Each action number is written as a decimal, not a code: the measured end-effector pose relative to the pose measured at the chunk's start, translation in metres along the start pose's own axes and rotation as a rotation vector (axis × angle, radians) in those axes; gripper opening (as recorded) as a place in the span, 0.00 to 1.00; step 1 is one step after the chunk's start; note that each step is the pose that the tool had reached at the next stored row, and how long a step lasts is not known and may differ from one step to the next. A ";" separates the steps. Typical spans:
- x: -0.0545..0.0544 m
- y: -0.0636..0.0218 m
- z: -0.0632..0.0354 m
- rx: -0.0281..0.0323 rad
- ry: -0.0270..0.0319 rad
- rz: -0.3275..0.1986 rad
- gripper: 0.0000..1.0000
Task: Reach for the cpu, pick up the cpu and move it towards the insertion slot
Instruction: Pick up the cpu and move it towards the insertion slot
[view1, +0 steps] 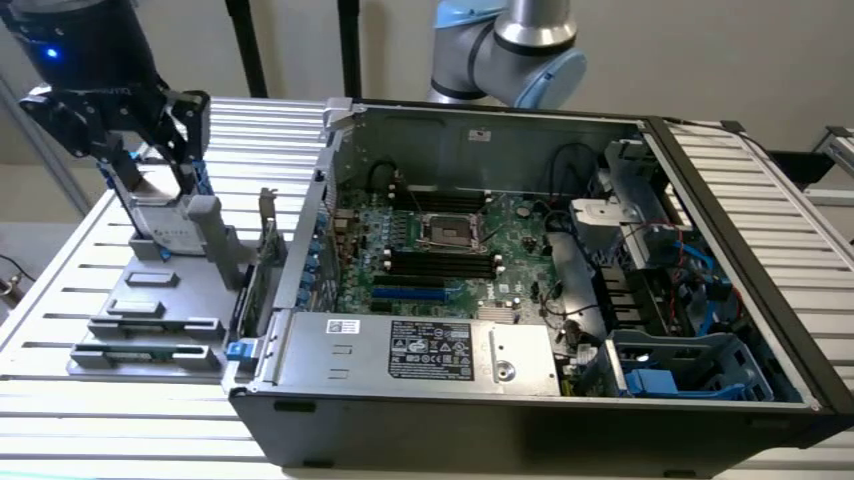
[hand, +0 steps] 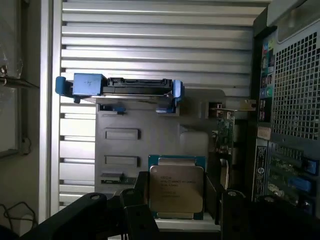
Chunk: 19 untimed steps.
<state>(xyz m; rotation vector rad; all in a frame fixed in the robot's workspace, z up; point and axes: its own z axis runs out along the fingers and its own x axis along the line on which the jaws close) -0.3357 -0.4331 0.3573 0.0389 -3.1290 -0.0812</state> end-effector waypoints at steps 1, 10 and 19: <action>-0.004 0.0001 -0.0024 -0.0035 -0.0003 0.000 0.55; -0.045 -0.0002 -0.0178 -0.0386 -0.0010 0.000 0.55; -0.086 -0.0011 -0.0203 -0.0815 -0.0020 -0.001 0.55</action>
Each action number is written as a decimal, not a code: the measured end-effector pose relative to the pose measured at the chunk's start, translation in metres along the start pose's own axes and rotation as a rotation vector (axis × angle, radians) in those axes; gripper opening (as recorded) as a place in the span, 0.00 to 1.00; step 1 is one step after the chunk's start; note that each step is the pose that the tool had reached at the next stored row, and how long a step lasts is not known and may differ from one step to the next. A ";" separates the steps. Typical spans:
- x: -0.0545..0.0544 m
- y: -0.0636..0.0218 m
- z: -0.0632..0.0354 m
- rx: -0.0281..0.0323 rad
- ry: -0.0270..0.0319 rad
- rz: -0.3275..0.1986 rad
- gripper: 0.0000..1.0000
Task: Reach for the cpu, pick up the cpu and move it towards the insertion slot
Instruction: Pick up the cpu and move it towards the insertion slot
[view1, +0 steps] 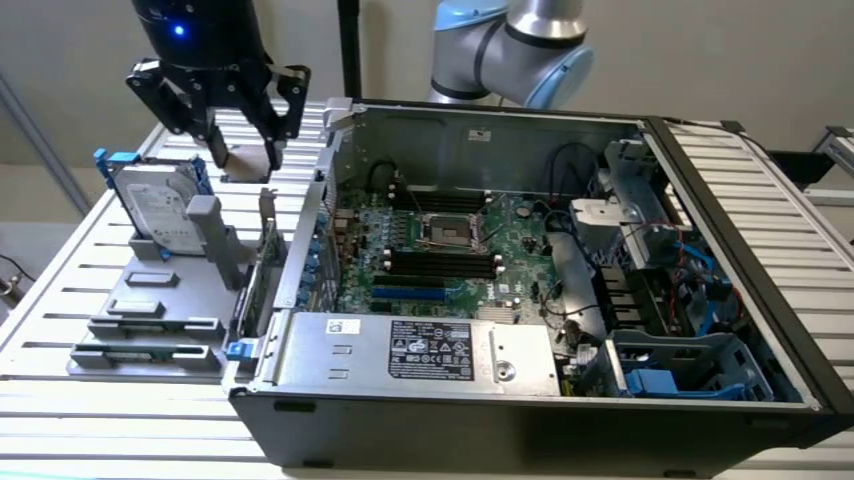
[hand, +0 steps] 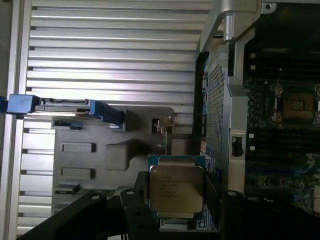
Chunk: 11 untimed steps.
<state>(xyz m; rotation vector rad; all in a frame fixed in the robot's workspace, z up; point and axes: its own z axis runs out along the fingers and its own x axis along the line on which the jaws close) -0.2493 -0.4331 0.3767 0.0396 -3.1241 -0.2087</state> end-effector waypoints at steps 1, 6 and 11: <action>-0.004 -0.0001 -0.0001 -0.0029 -0.0001 0.000 0.55; -0.027 -0.0006 -0.0004 -0.0127 -0.0003 0.000 0.55; -0.050 -0.0012 -0.0009 -0.0214 -0.0006 0.000 0.55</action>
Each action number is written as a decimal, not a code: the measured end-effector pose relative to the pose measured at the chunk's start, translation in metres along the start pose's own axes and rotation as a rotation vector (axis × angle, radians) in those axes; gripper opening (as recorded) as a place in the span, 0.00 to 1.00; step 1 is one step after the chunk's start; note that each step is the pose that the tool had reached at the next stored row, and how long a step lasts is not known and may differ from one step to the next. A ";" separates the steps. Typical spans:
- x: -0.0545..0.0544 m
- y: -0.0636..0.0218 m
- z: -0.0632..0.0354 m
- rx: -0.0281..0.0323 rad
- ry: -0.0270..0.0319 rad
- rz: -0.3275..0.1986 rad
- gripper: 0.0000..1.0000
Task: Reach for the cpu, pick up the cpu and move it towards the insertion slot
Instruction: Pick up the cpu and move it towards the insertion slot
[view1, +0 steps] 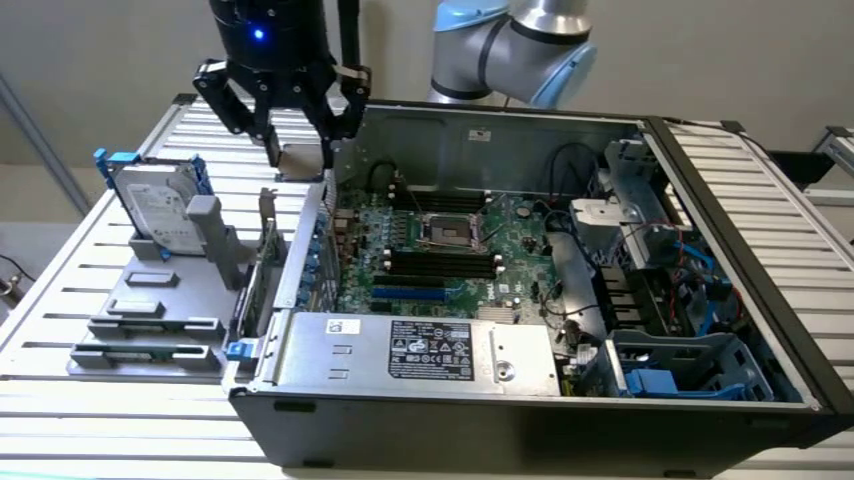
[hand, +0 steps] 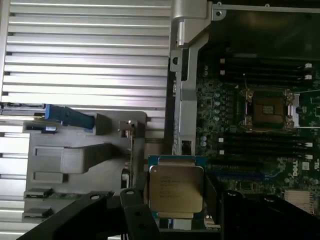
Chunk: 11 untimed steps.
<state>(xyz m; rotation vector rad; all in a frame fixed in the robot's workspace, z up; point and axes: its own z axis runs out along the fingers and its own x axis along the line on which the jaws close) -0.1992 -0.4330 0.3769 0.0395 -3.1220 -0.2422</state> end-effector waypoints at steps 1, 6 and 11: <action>-0.005 -0.0001 -0.0001 -0.0014 0.0000 0.000 0.55; -0.027 -0.0005 -0.0003 -0.0041 -0.0001 0.000 0.55; -0.048 0.0025 -0.0001 -0.0041 0.0000 0.000 0.55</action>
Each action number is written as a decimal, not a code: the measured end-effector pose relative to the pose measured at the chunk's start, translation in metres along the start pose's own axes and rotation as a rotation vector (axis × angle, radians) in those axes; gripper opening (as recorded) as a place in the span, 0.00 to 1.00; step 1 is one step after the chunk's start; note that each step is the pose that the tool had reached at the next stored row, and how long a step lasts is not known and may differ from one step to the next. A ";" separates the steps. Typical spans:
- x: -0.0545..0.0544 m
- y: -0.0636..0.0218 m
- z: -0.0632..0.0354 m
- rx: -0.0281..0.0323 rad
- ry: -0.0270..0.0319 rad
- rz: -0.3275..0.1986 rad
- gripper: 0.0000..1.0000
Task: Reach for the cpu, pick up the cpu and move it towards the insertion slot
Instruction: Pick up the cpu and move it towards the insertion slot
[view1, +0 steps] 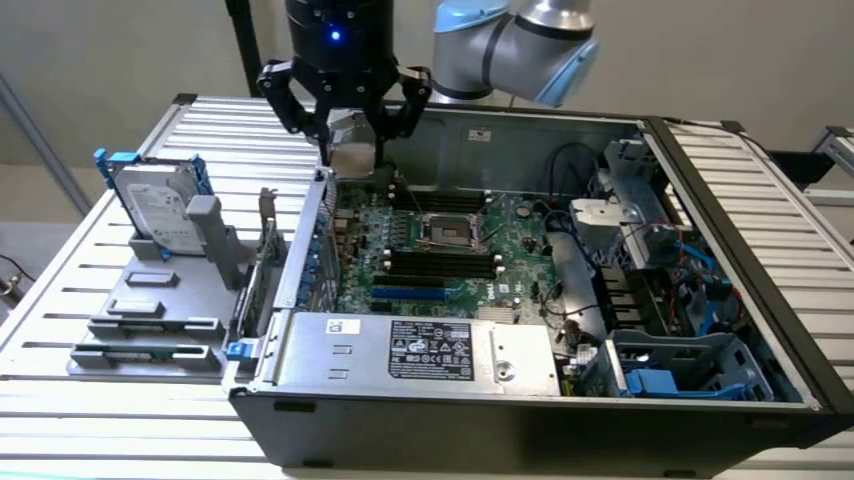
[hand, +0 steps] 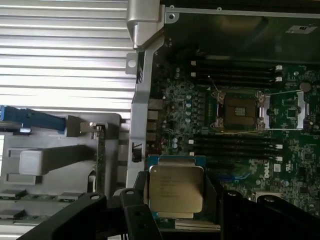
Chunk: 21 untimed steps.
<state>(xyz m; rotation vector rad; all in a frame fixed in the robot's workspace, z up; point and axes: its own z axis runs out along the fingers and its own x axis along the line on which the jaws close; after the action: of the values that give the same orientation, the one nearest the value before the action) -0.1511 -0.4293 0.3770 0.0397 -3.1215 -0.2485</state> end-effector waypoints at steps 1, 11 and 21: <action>-0.003 0.0014 0.0002 -0.0001 0.0000 0.000 0.55; -0.027 0.0199 0.0033 0.0269 0.0007 0.000 0.55; -0.048 0.0382 0.0069 0.0727 0.0019 0.001 0.55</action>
<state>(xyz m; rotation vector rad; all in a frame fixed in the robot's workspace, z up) -0.1041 -0.3892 0.3758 0.0391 -3.1274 -0.1348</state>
